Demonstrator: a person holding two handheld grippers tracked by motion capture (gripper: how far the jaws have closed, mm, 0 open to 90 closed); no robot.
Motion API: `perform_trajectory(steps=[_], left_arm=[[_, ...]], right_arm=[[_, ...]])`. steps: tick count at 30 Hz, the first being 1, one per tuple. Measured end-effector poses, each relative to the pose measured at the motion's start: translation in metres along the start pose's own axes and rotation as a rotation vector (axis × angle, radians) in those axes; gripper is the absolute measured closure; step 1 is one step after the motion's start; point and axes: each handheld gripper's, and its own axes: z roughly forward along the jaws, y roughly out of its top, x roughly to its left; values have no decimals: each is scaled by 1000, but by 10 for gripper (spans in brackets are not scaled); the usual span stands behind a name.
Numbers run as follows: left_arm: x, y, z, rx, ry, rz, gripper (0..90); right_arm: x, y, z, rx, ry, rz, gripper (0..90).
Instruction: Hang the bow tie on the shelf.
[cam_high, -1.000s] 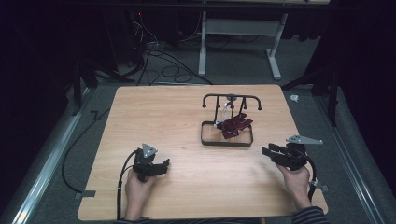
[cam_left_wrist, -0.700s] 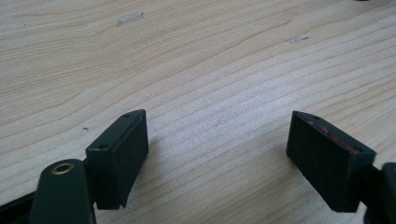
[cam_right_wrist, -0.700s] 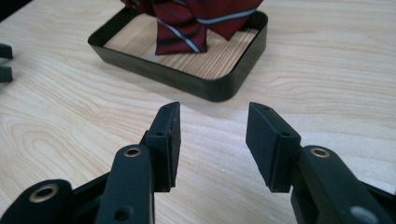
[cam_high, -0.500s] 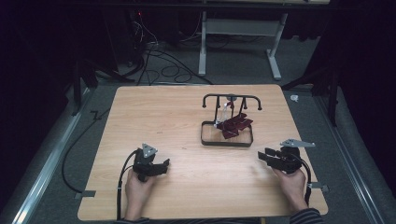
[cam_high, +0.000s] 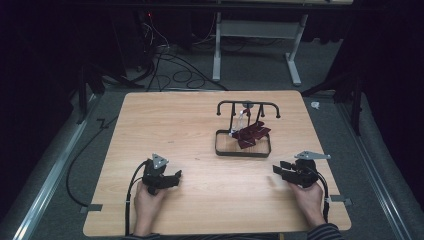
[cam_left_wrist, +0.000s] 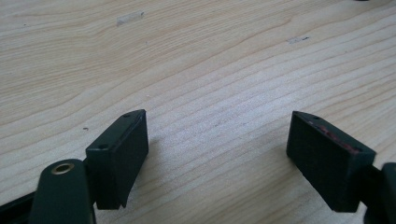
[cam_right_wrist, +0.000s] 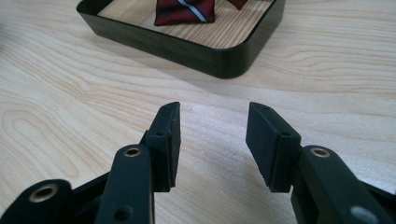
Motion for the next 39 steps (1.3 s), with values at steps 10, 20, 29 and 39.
perform_trajectory(steps=[10,20,29,39], left_arm=[[0,0,0,0,0,0,212],[0,0,0,0,0,0,212],[0,0,0,0,0,0,212],[0,0,0,0,0,0,212]], right_arm=[[4,-2,7,19,-10,-13,565],[7,-5,12,27,-20,-26,565],[10,-7,15,29,-33,-40,562],[18,-10,17,18,-79,-105,533]])
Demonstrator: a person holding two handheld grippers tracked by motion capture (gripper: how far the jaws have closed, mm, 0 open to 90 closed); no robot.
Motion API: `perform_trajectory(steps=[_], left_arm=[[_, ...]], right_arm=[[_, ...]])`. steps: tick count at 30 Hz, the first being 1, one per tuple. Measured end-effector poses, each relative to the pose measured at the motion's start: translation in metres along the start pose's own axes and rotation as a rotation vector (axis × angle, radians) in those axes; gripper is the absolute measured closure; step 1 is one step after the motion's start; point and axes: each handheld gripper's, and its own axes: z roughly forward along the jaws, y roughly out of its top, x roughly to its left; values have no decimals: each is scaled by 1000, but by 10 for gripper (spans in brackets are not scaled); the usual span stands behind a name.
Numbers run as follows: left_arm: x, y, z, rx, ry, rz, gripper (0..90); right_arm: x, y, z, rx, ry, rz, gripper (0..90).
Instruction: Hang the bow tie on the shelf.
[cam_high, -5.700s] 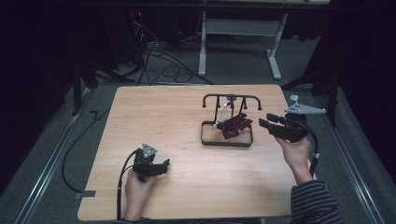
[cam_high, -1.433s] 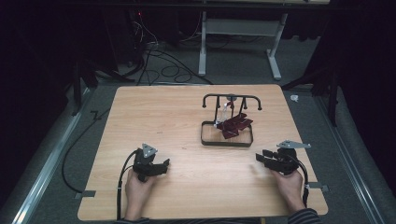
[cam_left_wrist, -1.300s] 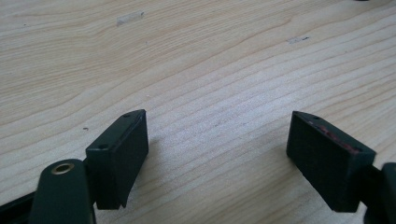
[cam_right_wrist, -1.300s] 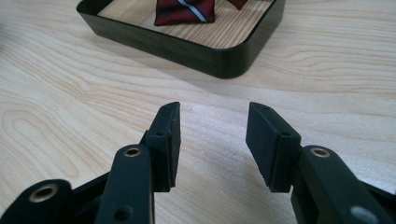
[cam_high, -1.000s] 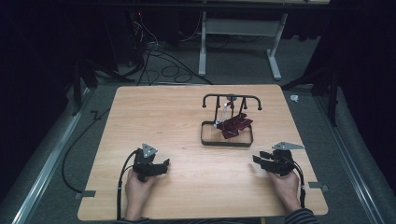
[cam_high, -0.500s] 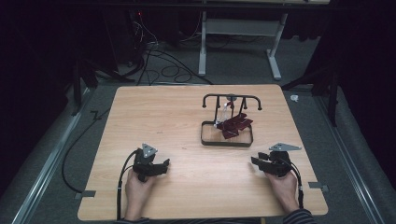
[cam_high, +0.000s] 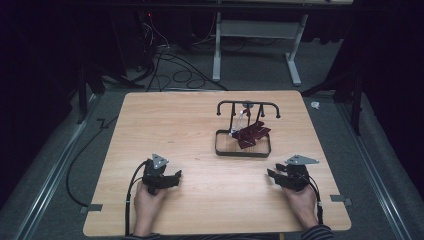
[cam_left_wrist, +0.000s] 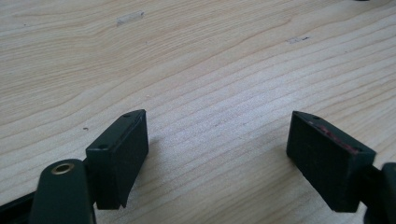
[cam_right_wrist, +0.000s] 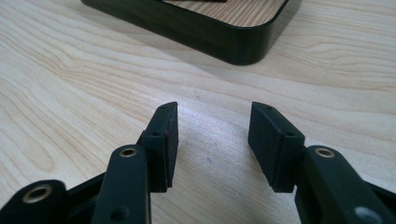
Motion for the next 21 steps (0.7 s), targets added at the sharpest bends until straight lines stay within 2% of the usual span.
perform_trajectory(steps=[5,10,21], left_arm=[[0,0,0,0,0,0,212],[0,0,0,0,0,0,212],[0,0,0,0,0,0,212]], right_arm=[[9,0,2,15,-40,-81,469],[9,0,2,18,-45,-72,431],[10,0,2,20,-49,-67,415]])
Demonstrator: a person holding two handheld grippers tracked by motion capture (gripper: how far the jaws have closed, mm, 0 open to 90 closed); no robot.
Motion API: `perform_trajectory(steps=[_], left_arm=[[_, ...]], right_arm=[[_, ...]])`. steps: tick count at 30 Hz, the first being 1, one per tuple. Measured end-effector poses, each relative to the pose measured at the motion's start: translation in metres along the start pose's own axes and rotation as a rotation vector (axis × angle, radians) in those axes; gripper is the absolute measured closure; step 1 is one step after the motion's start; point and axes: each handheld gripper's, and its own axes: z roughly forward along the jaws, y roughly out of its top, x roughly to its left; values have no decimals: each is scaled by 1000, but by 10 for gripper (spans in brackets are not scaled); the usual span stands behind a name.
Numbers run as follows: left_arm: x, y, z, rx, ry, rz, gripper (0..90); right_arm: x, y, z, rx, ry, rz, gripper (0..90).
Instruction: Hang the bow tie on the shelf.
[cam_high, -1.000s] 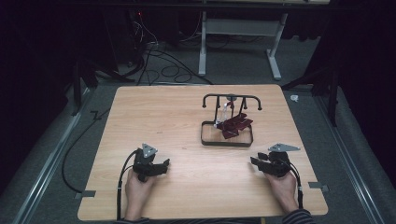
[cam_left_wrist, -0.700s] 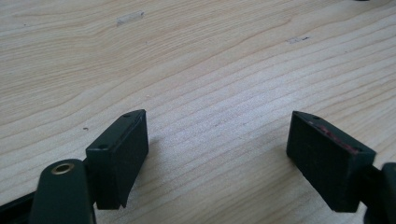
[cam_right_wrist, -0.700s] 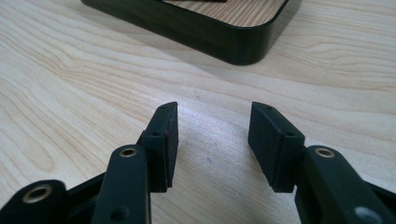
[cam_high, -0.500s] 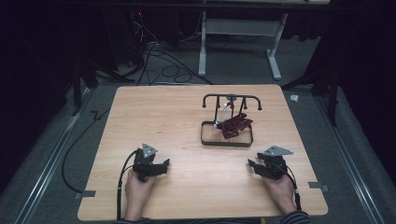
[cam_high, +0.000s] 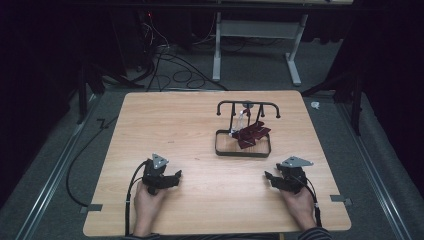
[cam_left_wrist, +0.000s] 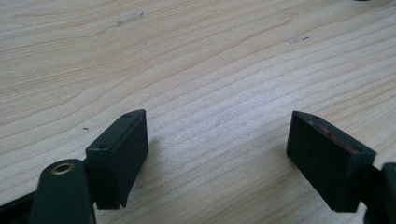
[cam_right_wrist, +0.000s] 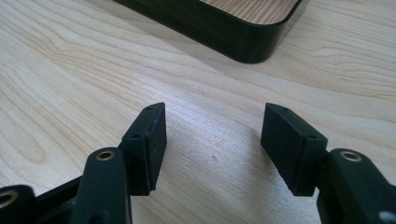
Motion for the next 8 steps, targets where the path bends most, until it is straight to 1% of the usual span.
perform_trajectory(steps=[8], left_arm=[[0,0,0,0,0,0,212]], right_arm=[[0,0,0,0,-1,2,424]])
